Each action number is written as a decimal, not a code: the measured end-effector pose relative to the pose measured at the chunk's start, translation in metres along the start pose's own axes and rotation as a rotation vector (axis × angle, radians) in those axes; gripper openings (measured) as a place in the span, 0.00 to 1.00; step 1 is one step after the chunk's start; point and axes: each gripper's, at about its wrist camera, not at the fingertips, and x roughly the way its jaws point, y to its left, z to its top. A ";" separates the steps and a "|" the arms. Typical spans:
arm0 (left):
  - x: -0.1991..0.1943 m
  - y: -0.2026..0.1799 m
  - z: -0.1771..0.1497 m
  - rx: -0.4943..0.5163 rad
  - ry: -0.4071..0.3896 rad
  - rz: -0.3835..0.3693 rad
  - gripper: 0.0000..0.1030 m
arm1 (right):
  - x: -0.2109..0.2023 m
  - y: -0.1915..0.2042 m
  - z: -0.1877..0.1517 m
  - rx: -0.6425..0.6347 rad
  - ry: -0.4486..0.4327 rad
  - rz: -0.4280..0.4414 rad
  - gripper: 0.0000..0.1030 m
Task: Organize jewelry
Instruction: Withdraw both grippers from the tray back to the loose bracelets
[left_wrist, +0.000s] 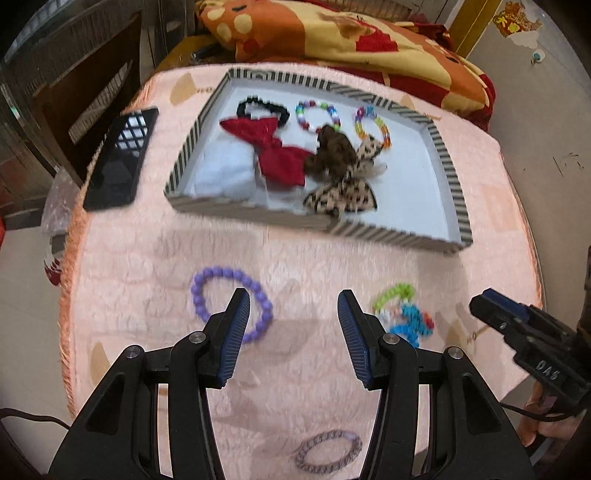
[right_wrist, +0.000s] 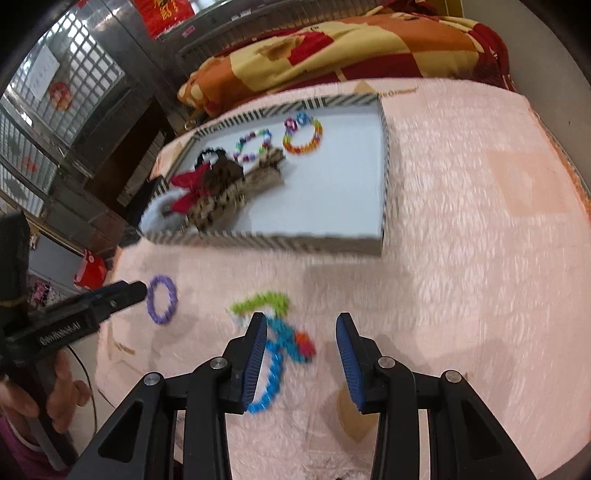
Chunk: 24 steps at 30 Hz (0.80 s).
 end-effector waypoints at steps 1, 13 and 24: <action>0.001 0.001 -0.003 -0.001 0.005 -0.003 0.48 | 0.003 0.001 -0.004 -0.006 0.004 -0.001 0.36; 0.017 -0.002 -0.025 0.030 0.083 -0.031 0.48 | 0.048 0.035 -0.003 -0.216 0.034 -0.008 0.36; 0.026 -0.003 -0.025 0.025 0.125 -0.064 0.48 | 0.074 0.038 0.002 -0.263 0.086 -0.039 0.13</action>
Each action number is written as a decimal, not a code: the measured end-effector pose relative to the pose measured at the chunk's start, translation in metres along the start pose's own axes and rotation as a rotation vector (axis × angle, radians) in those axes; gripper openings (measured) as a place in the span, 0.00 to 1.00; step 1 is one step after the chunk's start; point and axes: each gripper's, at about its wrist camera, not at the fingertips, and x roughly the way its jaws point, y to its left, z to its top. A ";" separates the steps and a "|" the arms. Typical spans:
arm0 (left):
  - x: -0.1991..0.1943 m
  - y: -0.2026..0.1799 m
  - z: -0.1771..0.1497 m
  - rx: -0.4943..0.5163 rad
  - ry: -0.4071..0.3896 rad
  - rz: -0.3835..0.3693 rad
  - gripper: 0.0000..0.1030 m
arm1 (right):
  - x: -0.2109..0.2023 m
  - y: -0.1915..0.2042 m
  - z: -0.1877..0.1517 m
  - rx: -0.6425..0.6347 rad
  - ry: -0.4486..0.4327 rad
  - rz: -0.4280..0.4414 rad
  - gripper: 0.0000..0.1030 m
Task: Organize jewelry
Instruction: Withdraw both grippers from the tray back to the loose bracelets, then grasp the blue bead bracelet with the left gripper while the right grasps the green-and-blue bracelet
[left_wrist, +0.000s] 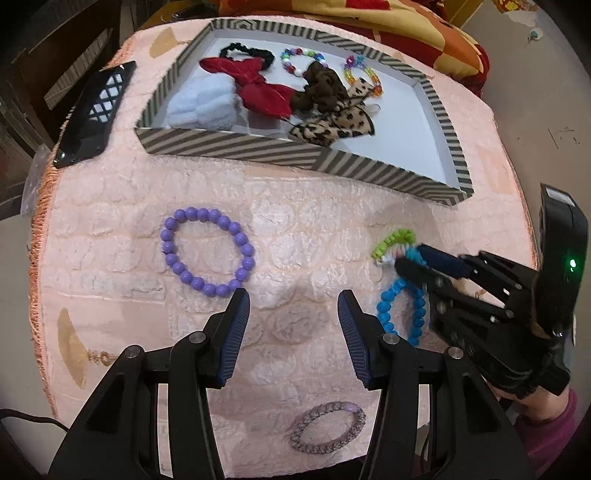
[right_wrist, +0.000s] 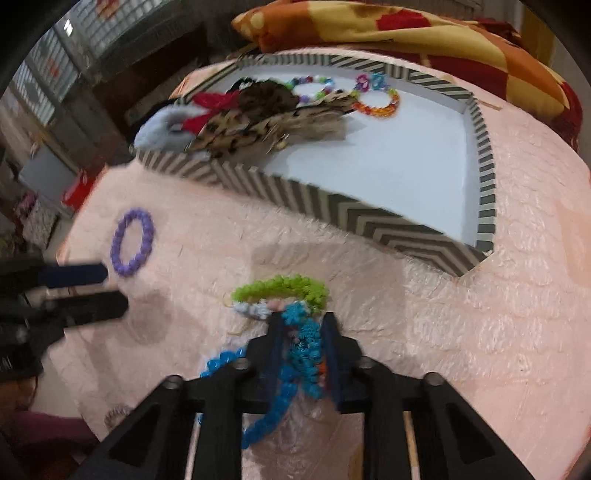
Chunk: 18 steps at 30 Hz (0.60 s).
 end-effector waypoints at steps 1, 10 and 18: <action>0.002 -0.002 0.000 0.007 0.005 -0.004 0.48 | -0.002 -0.007 0.000 0.042 -0.003 0.035 0.13; 0.020 -0.031 0.002 0.073 0.057 -0.058 0.52 | -0.025 -0.054 -0.009 0.215 -0.052 0.076 0.13; 0.039 -0.065 0.000 0.189 0.099 -0.040 0.53 | -0.041 -0.080 -0.018 0.296 -0.077 0.051 0.13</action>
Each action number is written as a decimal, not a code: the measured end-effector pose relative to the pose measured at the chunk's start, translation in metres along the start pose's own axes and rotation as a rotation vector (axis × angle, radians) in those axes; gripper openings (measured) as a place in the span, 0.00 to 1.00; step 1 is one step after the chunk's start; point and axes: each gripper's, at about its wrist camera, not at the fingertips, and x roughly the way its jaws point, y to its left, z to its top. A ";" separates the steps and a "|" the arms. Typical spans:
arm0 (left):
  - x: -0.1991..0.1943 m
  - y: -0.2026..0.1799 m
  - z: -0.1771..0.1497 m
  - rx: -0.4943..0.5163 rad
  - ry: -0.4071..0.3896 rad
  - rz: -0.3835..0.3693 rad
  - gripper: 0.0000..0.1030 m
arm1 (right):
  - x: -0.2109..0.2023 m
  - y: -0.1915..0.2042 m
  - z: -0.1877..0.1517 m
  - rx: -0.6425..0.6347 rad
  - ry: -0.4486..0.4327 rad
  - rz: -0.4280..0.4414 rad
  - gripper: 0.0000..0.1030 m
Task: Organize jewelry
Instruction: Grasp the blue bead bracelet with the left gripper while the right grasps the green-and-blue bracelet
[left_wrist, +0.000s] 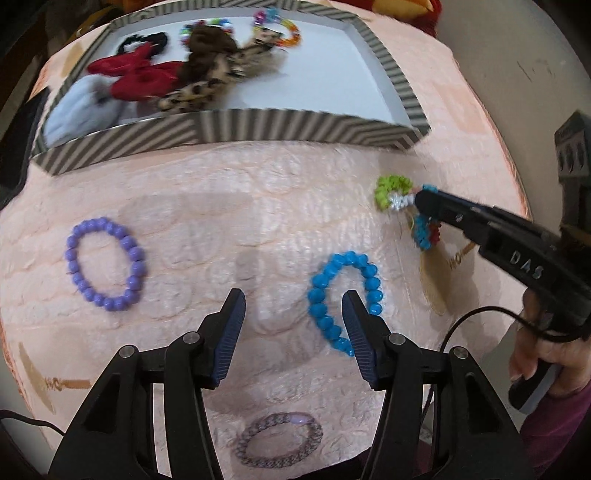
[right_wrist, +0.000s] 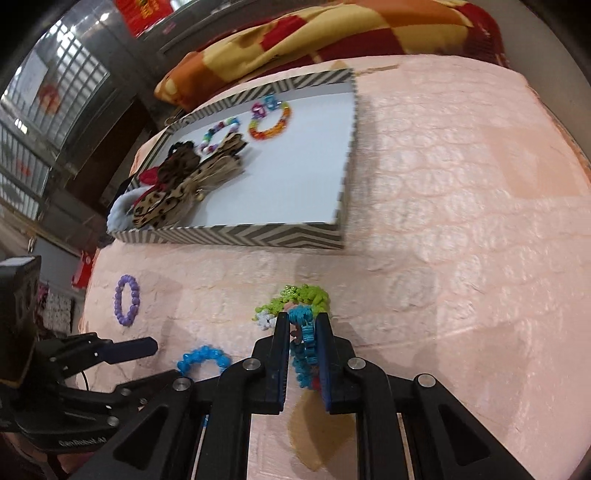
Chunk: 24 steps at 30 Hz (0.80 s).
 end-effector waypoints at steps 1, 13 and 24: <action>0.002 -0.003 0.001 0.009 0.004 0.006 0.53 | -0.001 -0.003 -0.001 0.011 -0.001 0.002 0.13; 0.017 -0.019 0.005 0.082 -0.024 0.067 0.08 | -0.015 -0.001 -0.001 0.044 -0.049 0.041 0.13; -0.034 -0.008 0.020 0.078 -0.127 0.010 0.07 | -0.051 0.007 0.014 0.023 -0.110 0.086 0.13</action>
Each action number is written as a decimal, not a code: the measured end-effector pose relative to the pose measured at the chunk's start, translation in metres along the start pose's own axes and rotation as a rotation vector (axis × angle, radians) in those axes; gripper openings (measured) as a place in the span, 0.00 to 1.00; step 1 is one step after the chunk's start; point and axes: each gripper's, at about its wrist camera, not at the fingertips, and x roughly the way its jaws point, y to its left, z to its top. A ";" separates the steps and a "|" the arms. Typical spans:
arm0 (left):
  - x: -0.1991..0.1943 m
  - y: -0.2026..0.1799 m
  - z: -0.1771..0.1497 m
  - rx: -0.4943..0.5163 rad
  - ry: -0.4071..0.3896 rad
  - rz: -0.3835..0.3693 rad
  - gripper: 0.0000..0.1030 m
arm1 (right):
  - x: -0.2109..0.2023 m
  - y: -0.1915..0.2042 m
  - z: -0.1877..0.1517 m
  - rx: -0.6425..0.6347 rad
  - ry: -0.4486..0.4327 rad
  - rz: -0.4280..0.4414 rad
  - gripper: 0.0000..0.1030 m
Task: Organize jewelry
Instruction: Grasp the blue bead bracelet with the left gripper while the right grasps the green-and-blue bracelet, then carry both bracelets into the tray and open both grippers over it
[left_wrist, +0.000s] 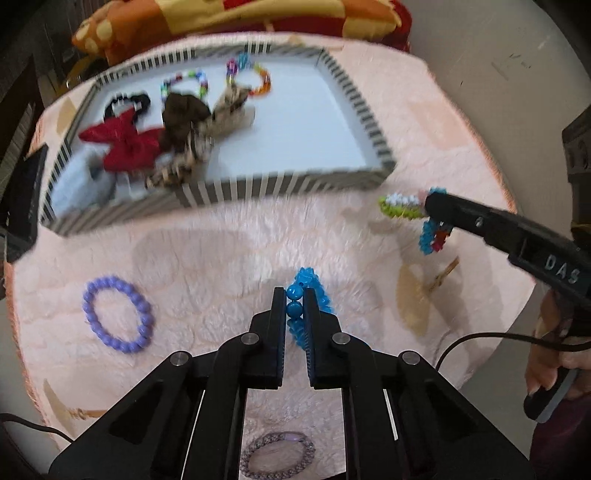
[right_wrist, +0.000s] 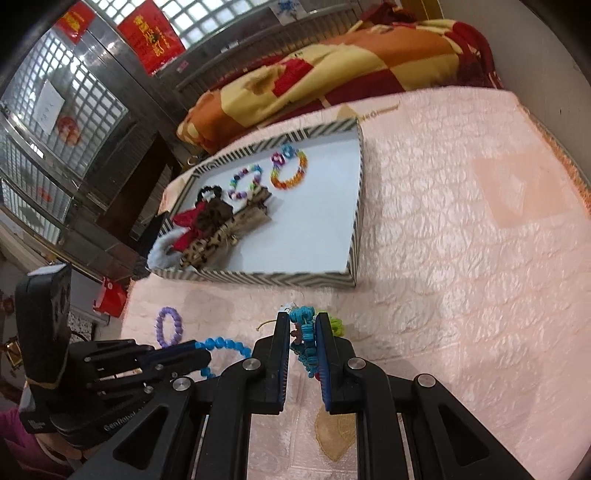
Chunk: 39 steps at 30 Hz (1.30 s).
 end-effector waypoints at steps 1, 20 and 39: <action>-0.004 0.000 0.003 0.001 -0.009 -0.001 0.07 | -0.003 0.002 0.002 -0.006 -0.005 -0.001 0.13; -0.033 -0.004 0.043 -0.009 -0.096 0.034 0.07 | -0.015 0.011 0.047 -0.058 -0.061 -0.017 0.13; -0.019 0.010 0.103 -0.073 -0.107 -0.003 0.07 | 0.018 0.000 0.115 -0.071 -0.056 -0.028 0.13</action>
